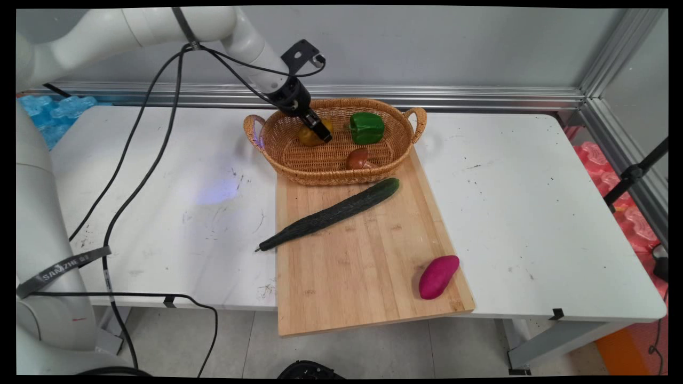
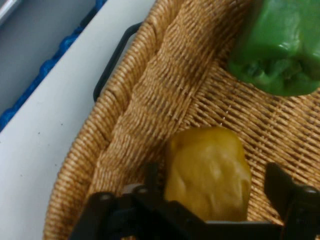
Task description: Pick up the potato from the vegetable basket, then place the picked object on the cutting board
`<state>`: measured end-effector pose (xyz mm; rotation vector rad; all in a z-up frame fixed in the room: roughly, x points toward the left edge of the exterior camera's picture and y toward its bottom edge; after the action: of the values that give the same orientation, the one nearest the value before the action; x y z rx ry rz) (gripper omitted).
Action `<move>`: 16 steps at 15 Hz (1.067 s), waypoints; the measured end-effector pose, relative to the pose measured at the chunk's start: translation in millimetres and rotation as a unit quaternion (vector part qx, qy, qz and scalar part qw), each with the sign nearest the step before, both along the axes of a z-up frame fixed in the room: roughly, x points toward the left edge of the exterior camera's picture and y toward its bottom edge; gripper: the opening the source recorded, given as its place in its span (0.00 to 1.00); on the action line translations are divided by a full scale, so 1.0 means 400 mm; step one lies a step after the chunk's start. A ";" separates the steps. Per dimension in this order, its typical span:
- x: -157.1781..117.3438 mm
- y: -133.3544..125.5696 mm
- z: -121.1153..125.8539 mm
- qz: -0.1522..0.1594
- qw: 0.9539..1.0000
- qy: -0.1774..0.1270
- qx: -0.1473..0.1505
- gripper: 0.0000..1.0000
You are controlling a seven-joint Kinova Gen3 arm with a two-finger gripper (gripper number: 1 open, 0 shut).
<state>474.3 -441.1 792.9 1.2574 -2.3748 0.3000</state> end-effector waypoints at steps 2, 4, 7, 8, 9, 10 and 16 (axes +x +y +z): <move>-0.003 -0.009 -0.007 -0.005 1.000 -0.002 0.004 0.00; -0.001 -0.013 -0.001 -0.013 1.000 -0.004 0.005 0.00; 0.006 -0.014 0.018 -0.020 1.000 -0.007 0.003 0.00; 0.009 -0.012 0.031 -0.024 1.000 -0.008 0.000 0.00; 0.011 -0.009 0.043 -0.027 1.000 -0.009 -0.002 0.00; 0.014 -0.003 0.061 -0.033 0.999 -0.011 -0.005 0.00; 0.004 0.089 0.232 -0.100 0.994 -0.015 -0.039 0.00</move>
<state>475.8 -405.6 885.6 0.9762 -2.4656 0.3467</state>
